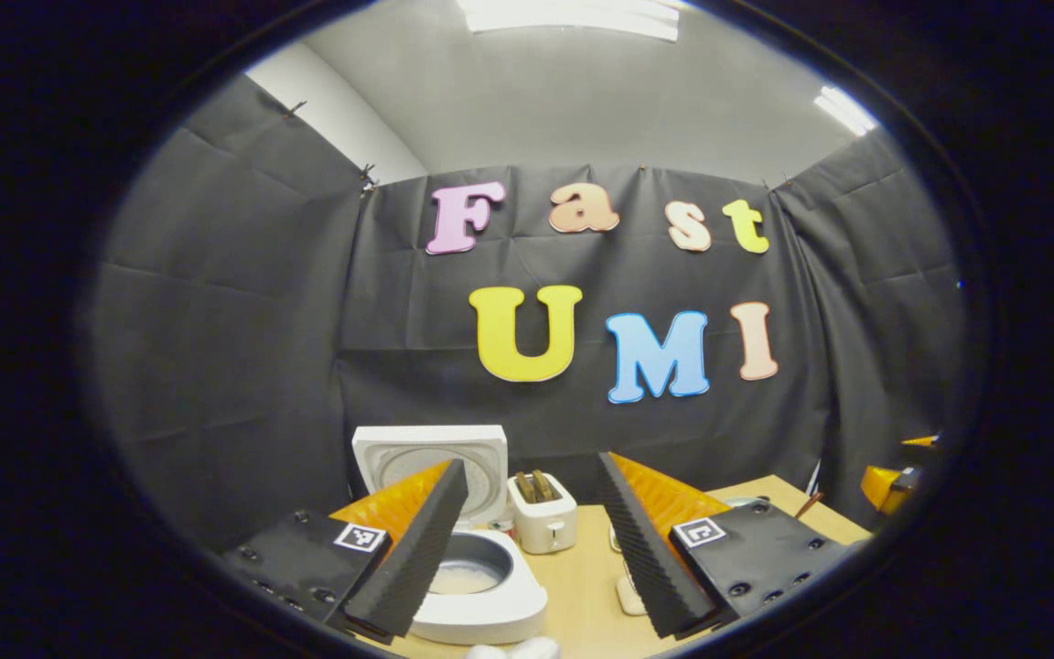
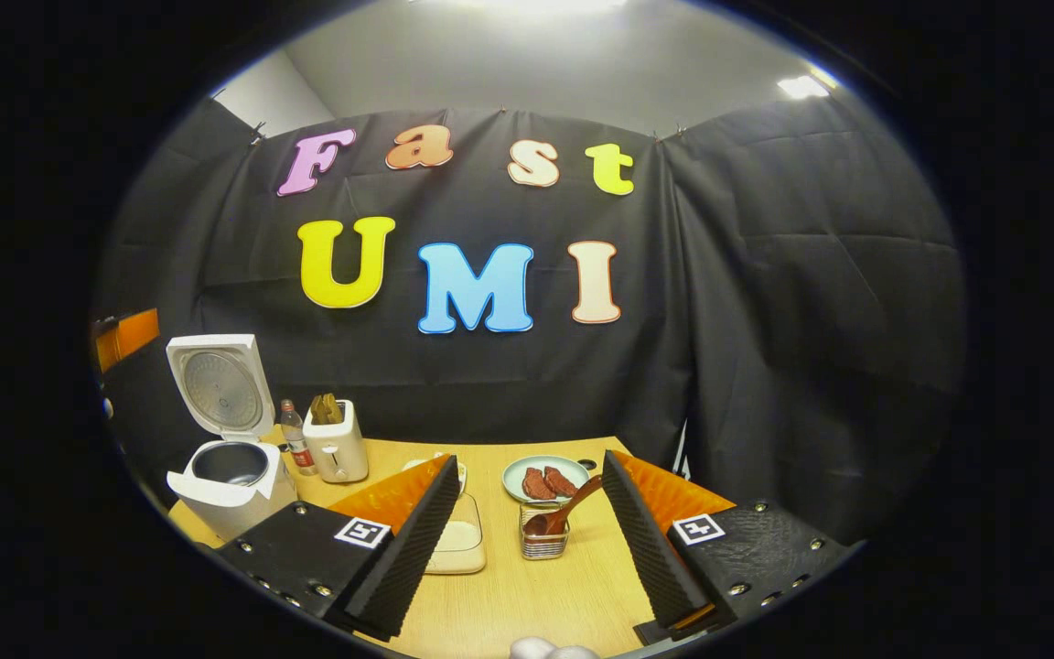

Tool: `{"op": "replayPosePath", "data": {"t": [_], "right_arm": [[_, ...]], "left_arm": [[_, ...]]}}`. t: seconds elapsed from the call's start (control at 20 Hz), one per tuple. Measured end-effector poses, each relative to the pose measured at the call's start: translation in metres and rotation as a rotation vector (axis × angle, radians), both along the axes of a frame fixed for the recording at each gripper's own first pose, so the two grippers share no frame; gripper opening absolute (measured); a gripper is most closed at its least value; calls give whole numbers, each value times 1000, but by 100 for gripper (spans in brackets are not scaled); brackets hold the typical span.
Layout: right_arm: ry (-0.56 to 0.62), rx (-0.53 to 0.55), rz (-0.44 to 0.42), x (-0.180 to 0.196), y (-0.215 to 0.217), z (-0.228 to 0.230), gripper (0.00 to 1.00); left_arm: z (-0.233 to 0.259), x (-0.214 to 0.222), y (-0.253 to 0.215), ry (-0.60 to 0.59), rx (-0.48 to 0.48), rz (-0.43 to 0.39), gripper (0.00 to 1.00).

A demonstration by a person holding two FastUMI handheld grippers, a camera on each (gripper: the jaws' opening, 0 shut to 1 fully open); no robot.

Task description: Close the left gripper, press the button to open the rice cooker; take a wooden spoon from the chopstick holder with the right hand, scoop a spoonful of rice and pour it into the rice cooker, then put the wooden spoon back into the chopstick holder.

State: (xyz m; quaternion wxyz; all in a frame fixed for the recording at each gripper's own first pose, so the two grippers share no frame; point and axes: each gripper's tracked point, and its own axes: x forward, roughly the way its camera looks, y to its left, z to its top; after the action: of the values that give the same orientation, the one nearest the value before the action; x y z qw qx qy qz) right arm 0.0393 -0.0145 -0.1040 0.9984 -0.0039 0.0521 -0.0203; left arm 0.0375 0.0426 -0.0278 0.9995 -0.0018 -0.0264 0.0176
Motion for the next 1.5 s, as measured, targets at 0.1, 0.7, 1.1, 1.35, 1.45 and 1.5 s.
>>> {"op": "replayPosePath", "data": {"t": [0.1, 0.7, 1.1, 1.35, 1.45, 1.5], "right_arm": [[4, 10, 4, 10, -5, -21, 96], [164, 117, -53, 131, -54, -166, 97], [208, 117, -71, 208, -69, -219, 97], [216, 190, -82, 243, -70, -237, 97], [241, 221, -70, 252, -67, -246, 97], [231, 230, -56, 256, -64, -243, 97]], "left_arm": [[-3, -2, -4, 12, -14, -6, 100], [-12, 2, -23, 26, 11, 12, 99], [-19, 13, -39, 47, 27, 31, 100], [-23, 14, -42, 55, 34, 35, 100], [-25, 16, -38, 63, 33, 44, 100], [-27, 17, -36, 70, 31, 49, 100]]}}
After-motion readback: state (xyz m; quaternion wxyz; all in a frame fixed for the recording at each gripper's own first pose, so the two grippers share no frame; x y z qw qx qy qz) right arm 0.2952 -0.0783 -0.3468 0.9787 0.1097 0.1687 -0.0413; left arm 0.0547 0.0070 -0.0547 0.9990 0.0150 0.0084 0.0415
